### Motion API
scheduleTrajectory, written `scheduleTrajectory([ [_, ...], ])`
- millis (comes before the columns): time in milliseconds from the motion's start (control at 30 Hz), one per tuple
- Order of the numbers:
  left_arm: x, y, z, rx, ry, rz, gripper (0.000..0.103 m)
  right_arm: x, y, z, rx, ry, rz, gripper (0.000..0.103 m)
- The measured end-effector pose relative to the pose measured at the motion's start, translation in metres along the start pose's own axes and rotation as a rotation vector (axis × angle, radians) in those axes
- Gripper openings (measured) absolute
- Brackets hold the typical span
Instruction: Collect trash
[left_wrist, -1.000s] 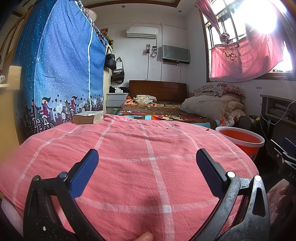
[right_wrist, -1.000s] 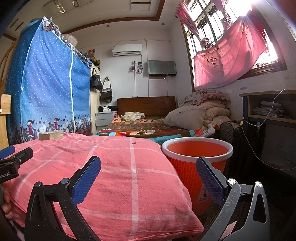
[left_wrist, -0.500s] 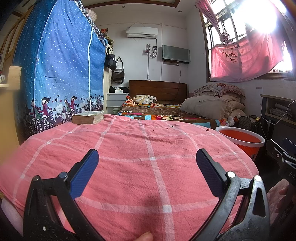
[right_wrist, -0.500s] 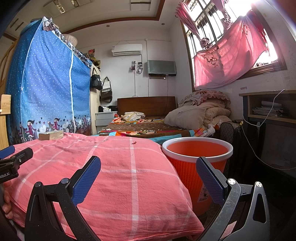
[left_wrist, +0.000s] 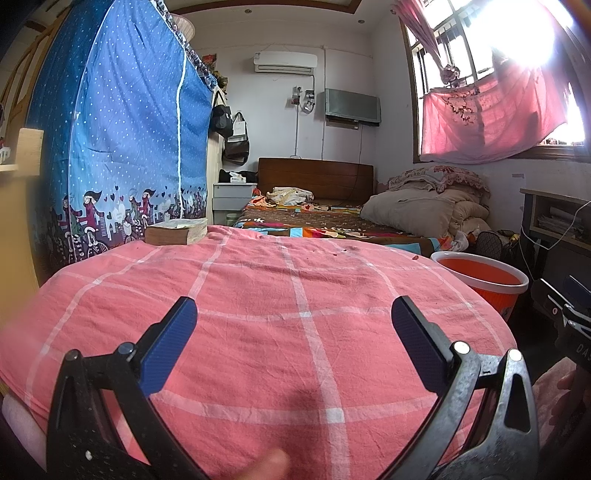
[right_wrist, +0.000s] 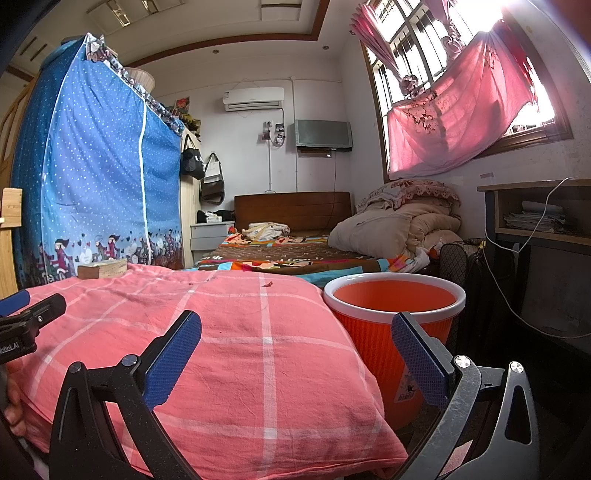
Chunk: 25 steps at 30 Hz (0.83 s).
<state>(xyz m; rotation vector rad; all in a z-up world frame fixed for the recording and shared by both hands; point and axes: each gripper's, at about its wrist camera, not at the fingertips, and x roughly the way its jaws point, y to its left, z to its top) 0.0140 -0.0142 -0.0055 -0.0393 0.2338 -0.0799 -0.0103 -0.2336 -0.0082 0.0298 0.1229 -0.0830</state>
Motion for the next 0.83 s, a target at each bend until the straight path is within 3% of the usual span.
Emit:
scheduleTrajectory([
  [833, -0.003, -0.012, -0.001, 0.063, -0.027, 0.014, 0.103, -0.002, 0.001, -0.004, 0.000, 0.010, -0.002, 0.103],
])
